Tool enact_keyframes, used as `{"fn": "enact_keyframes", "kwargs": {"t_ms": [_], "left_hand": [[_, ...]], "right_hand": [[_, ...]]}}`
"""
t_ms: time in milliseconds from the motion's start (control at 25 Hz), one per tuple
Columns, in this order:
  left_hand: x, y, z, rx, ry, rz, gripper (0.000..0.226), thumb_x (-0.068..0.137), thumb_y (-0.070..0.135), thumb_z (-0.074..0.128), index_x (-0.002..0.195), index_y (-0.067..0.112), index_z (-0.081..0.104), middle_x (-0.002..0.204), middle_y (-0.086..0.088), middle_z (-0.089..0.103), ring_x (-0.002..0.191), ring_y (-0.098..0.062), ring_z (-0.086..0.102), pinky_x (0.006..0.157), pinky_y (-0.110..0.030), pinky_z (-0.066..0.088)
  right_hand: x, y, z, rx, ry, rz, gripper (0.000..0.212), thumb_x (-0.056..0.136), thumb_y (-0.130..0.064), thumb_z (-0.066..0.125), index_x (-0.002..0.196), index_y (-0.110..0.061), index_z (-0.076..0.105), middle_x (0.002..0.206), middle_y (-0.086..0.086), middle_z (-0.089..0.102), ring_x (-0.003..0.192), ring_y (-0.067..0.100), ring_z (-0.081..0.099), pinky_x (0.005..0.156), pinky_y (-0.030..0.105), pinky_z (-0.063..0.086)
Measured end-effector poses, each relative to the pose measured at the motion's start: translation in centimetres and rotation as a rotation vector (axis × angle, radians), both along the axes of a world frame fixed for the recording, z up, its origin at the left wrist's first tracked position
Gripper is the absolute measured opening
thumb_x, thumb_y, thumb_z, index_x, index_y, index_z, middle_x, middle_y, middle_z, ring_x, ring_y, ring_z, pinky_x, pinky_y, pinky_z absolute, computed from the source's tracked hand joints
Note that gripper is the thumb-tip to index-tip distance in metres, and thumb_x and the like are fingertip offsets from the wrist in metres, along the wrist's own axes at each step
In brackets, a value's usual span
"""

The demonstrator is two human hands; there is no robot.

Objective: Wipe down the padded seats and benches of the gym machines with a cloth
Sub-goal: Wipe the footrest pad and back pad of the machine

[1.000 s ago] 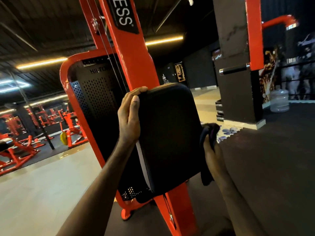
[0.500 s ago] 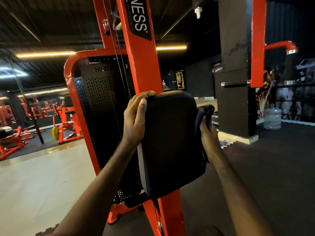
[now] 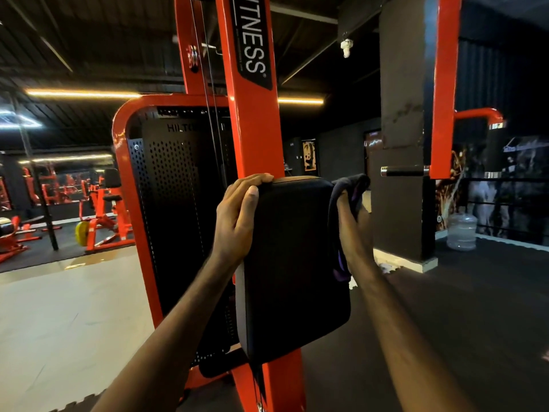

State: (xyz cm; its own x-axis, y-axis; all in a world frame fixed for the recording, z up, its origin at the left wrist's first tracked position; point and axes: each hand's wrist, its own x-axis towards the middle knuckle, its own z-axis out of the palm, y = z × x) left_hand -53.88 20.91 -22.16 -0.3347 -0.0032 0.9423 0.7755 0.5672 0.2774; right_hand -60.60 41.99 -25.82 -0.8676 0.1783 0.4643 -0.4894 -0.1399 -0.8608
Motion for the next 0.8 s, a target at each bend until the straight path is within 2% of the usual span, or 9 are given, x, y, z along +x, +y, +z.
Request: {"fn": "enact_keyframes", "kwargs": {"t_ms": [120, 200, 320, 400, 480, 560, 600, 720, 800], "left_hand": [[0.2, 0.0, 0.1, 0.002, 0.000, 0.020, 0.037, 0.112, 0.021, 0.039, 0.134, 0.015, 0.068, 0.135, 0.005, 0.068, 0.134, -0.021, 0.057, 0.112, -0.053, 0.044], [0.2, 0.0, 0.0, 0.005, -0.009, 0.029, 0.037, 0.112, 0.022, 0.039, 0.134, 0.016, 0.068, 0.136, 0.006, 0.068, 0.135, -0.020, 0.056, 0.113, -0.052, 0.044], [0.2, 0.1, 0.0, -0.001, -0.002, 0.042, 0.037, 0.113, 0.021, 0.039, 0.135, 0.015, 0.068, 0.136, 0.006, 0.067, 0.135, -0.019, 0.056, 0.113, -0.048, 0.044], [0.2, 0.0, 0.1, 0.007, 0.003, 0.054, 0.036, 0.113, 0.021, 0.040, 0.135, 0.014, 0.068, 0.136, 0.006, 0.068, 0.135, -0.018, 0.056, 0.113, -0.046, 0.045], [0.4, 0.1, 0.0, 0.011, 0.005, 0.061, 0.036, 0.113, 0.022, 0.041, 0.135, 0.016, 0.068, 0.136, 0.007, 0.067, 0.135, -0.017, 0.056, 0.113, -0.043, 0.046], [0.4, 0.1, -0.2, 0.017, 0.009, 0.069, 0.035, 0.113, 0.022, 0.042, 0.135, 0.017, 0.068, 0.136, 0.009, 0.067, 0.135, -0.015, 0.055, 0.113, -0.039, 0.045], [0.4, 0.2, -0.1, 0.015, 0.013, 0.074, 0.035, 0.113, 0.023, 0.042, 0.135, 0.017, 0.068, 0.136, 0.010, 0.067, 0.134, -0.015, 0.055, 0.112, -0.037, 0.045], [0.3, 0.1, 0.0, 0.024, 0.041, 0.114, 0.033, 0.112, 0.023, 0.046, 0.134, 0.015, 0.069, 0.134, 0.006, 0.068, 0.130, -0.014, 0.058, 0.108, -0.040, 0.049], [0.6, 0.2, -0.2, 0.035, 0.058, 0.144, 0.030, 0.111, 0.022, 0.050, 0.132, 0.015, 0.070, 0.132, 0.005, 0.069, 0.128, -0.014, 0.060, 0.106, -0.041, 0.050]], "right_hand": [[0.4, 0.5, 0.0, 0.052, -0.051, -0.015, 0.050, 0.109, -0.057, 0.042, 0.087, -0.017, 0.063, 0.070, -0.001, 0.060, 0.067, 0.016, 0.061, 0.055, 0.023, 0.047], [0.6, 0.4, 3.8, 0.135, 0.019, -0.020, 0.049, 0.110, -0.053, 0.040, 0.082, -0.018, 0.061, 0.065, -0.005, 0.054, 0.056, 0.010, 0.053, 0.045, 0.018, 0.041], [1.7, -1.7, 9.7, 0.589, 0.281, -0.149, 0.047, 0.106, -0.058, 0.046, 0.087, -0.019, 0.064, 0.072, -0.005, 0.059, 0.060, 0.011, 0.053, 0.058, 0.027, 0.039], [2.2, -2.3, 10.0, 0.856, 0.422, -0.217, 0.039, 0.107, -0.054, 0.048, 0.095, -0.021, 0.064, 0.076, -0.006, 0.060, 0.063, 0.010, 0.055, 0.058, 0.027, 0.036], [1.5, -0.4, 9.5, 0.883, 0.407, -0.205, 0.037, 0.108, -0.052, 0.047, 0.099, -0.021, 0.064, 0.080, -0.005, 0.064, 0.067, 0.008, 0.060, 0.055, 0.024, 0.035], [1.3, 1.1, 9.9, 0.835, 0.281, -0.166, 0.039, 0.108, -0.053, 0.044, 0.095, -0.021, 0.063, 0.081, -0.005, 0.064, 0.075, 0.012, 0.066, 0.055, 0.025, 0.037], [1.4, 0.9, 10.0, 0.852, 0.286, -0.163, 0.038, 0.108, -0.053, 0.044, 0.094, -0.022, 0.062, 0.080, -0.006, 0.063, 0.077, 0.013, 0.066, 0.056, 0.025, 0.037], [2.5, -2.0, 10.0, 0.993, 0.544, -0.171, 0.036, 0.107, -0.052, 0.048, 0.111, -0.021, 0.066, 0.089, -0.004, 0.065, 0.077, 0.015, 0.063, 0.064, 0.029, 0.042], [2.5, -1.6, 10.2, 1.014, 0.578, -0.154, 0.040, 0.105, -0.056, 0.048, 0.114, -0.022, 0.068, 0.099, 0.002, 0.069, 0.087, 0.021, 0.066, 0.071, 0.035, 0.048]]}}
